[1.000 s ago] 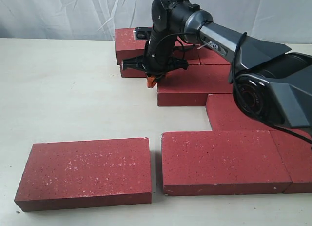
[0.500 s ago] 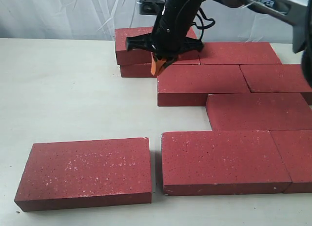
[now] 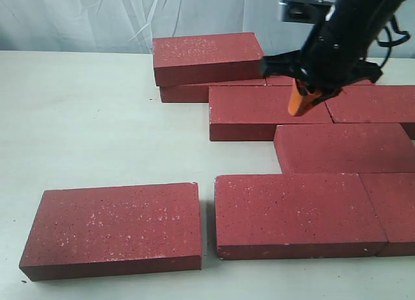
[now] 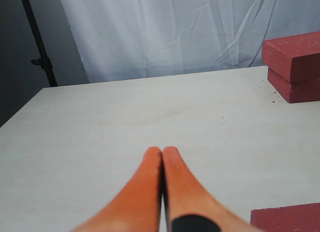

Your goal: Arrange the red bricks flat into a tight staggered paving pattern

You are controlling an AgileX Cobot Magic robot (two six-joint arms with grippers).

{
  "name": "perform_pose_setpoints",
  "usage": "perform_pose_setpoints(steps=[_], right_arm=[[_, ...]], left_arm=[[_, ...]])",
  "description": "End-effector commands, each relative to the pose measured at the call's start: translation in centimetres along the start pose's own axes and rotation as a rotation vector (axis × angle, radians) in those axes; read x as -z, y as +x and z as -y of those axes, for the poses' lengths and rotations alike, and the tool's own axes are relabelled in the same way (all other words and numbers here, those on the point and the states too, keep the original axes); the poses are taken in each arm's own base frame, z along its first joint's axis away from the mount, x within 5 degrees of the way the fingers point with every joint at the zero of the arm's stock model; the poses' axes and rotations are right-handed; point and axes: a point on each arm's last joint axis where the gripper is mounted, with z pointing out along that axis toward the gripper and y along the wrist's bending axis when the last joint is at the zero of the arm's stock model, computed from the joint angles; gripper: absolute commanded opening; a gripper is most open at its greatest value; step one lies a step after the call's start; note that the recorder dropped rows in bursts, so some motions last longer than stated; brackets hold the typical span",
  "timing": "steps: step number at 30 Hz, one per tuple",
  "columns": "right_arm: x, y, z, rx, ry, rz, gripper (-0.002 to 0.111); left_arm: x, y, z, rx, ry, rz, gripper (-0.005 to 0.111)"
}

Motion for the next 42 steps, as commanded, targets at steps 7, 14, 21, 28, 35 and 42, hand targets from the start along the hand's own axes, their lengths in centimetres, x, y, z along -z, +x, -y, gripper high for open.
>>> perform_pose_setpoints(steps=[7, 14, 21, 28, 35, 42], right_arm=[[2.7, 4.5, 5.7, -0.137, -0.003, 0.11, -0.001], [2.9, 6.2, 6.9, -0.115, 0.034, 0.108, -0.001], [2.9, 7.6, 7.4, -0.084, 0.103, 0.188, -0.001], [1.7, 8.1, 7.5, -0.109, 0.094, 0.269, -0.001], [1.8, 7.9, 7.4, -0.123, 0.078, 0.296, -0.001], [2.1, 7.5, 7.3, -0.14, 0.059, 0.348, -0.001]], left_arm=[[0.0, -0.1, 0.0, 0.005, 0.0, 0.018, 0.0], [0.0, -0.1, 0.0, 0.005, 0.0, 0.018, 0.0], [0.0, -0.1, 0.0, 0.005, 0.0, 0.018, 0.0], [0.0, -0.1, 0.0, 0.005, 0.0, 0.018, 0.0], [0.0, -0.1, 0.0, 0.005, 0.0, 0.018, 0.0], [0.0, -0.1, 0.0, 0.005, 0.0, 0.018, 0.0]])
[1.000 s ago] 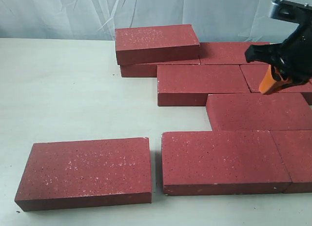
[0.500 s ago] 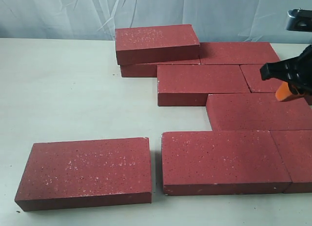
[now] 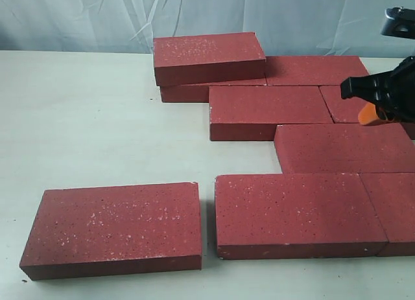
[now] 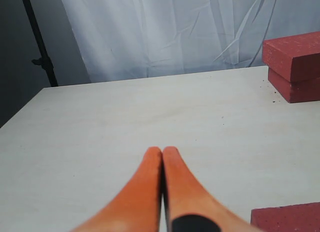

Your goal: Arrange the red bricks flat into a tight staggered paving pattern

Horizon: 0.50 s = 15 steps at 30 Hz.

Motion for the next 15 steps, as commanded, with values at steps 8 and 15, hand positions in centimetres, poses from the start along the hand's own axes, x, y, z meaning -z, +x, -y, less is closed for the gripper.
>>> perform_pose_setpoints(steps=[8, 15], right_arm=[[0.4, -0.2, -0.1, -0.032, -0.027, 0.04, -0.001], [0.4, -0.2, -0.2, -0.036, -0.031, 0.039, -0.001]], left_arm=[[0.1, -1.0, -0.1, -0.014, -0.01, 0.119, 0.0], [0.5, -2.8, -0.2, -0.014, -0.02, 0.313, 0.0]])
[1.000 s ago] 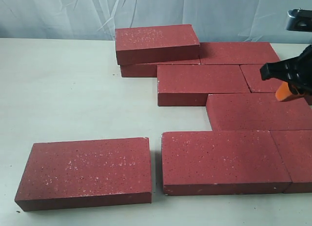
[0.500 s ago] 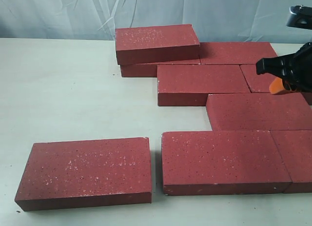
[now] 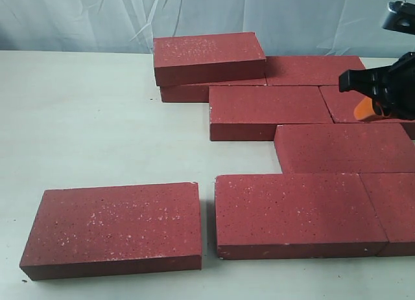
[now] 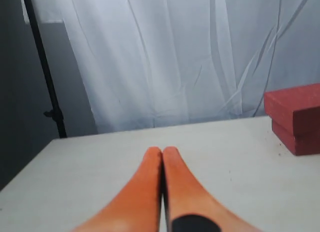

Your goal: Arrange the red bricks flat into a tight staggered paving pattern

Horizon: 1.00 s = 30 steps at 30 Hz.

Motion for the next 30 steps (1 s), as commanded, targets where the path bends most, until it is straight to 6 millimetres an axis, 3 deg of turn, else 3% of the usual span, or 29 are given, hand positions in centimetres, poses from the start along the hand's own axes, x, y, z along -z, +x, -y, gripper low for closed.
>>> perform_pose_setpoints(steps=[1, 30], right_arm=[[0.16, -0.04, 0.13, -0.004, -0.001, 0.015, -0.001], [0.16, -0.02, 0.07, -0.011, -0.007, 0.013, -0.001]], left_arm=[[0.14, -1.36, -0.08, 0.002, -0.009, 0.154, 0.0], [0.12, -1.25, -0.16, 0.109, -0.01, 0.142, 0.0]])
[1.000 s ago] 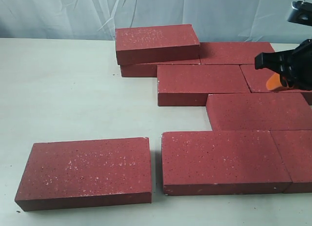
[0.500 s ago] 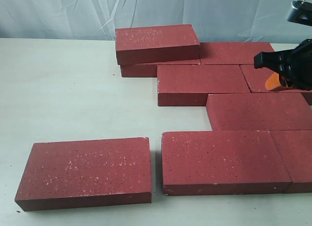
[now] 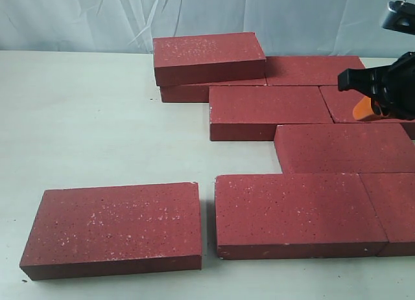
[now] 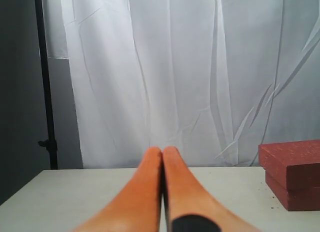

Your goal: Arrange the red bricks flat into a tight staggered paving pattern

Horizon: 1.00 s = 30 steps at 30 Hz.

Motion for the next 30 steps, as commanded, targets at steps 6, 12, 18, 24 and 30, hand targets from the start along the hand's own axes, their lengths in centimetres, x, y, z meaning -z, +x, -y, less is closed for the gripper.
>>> perform_pose_setpoints(steps=[6, 12, 18, 24, 30], right_arm=[[0.2, 0.0, 0.1, -0.002, 0.001, 0.012, -0.001], [0.2, 0.0, 0.1, -0.002, 0.001, 0.015, -0.001], [0.2, 0.0, 0.1, -0.002, 0.001, 0.015, -0.001], [0.2, 0.0, 0.1, -0.002, 0.001, 0.015, -0.001], [0.2, 0.0, 0.1, -0.005, -0.002, 0.015, -0.001]], left_arm=[[0.1, 0.5, 0.0, 0.049, 0.002, -0.053, 0.0], [0.2, -1.2, 0.1, 0.049, 0.017, -0.127, 0.0], [-0.2, -2.9, 0.1, -0.006, 0.025, -0.295, 0.0], [-1.3, -4.3, 0.1, -0.033, 0.028, -0.495, 0.0], [-3.0, -5.3, 0.1, -0.033, 0.037, -0.705, 0.0]])
